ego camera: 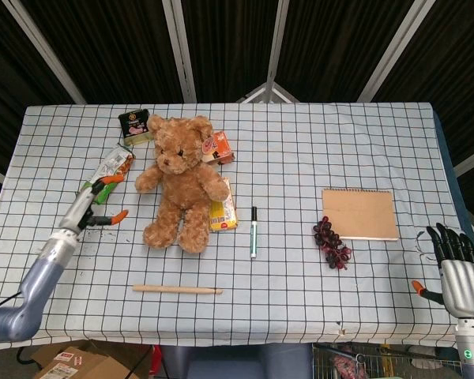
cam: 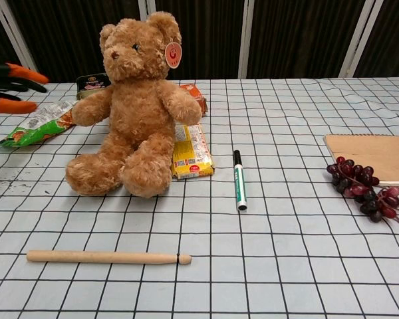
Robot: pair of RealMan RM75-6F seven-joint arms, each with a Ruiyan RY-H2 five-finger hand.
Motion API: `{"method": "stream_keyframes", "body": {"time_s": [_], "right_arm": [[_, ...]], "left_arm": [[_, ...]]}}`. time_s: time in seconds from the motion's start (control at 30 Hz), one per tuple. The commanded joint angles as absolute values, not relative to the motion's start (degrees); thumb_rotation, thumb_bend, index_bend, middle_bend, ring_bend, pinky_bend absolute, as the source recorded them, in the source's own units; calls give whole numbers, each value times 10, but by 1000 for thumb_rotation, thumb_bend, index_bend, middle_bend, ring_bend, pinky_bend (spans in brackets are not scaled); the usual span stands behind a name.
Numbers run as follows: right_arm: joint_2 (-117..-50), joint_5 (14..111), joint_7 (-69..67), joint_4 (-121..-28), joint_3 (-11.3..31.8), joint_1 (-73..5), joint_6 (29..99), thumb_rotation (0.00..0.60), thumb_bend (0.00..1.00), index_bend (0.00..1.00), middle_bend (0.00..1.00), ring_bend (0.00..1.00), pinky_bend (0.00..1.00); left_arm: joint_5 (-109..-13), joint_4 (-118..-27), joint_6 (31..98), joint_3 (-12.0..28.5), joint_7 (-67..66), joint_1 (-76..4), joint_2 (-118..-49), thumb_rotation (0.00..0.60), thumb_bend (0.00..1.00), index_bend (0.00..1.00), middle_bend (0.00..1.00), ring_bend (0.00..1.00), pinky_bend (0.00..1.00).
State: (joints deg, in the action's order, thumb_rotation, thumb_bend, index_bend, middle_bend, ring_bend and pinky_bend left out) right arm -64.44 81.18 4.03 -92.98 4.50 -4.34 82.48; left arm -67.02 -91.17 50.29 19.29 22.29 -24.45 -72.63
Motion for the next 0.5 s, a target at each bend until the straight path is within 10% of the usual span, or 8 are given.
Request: {"method": "stream_keyframes", "body": {"time_s": [0.03,0.5], "right_arm": [[-641,820,28,-927,45,-42,831,600,171,23,2,7,0],[-628,865,10,-930,36,-25,875,600,171,23,2,7,0]], "left_arm": [[-853,-1082,898,61,-148,-23,-636,600,406,231,143,0,0],[-866,-1038,902,28,-146,-2,-630,600,408,235,141,0,0]]}}
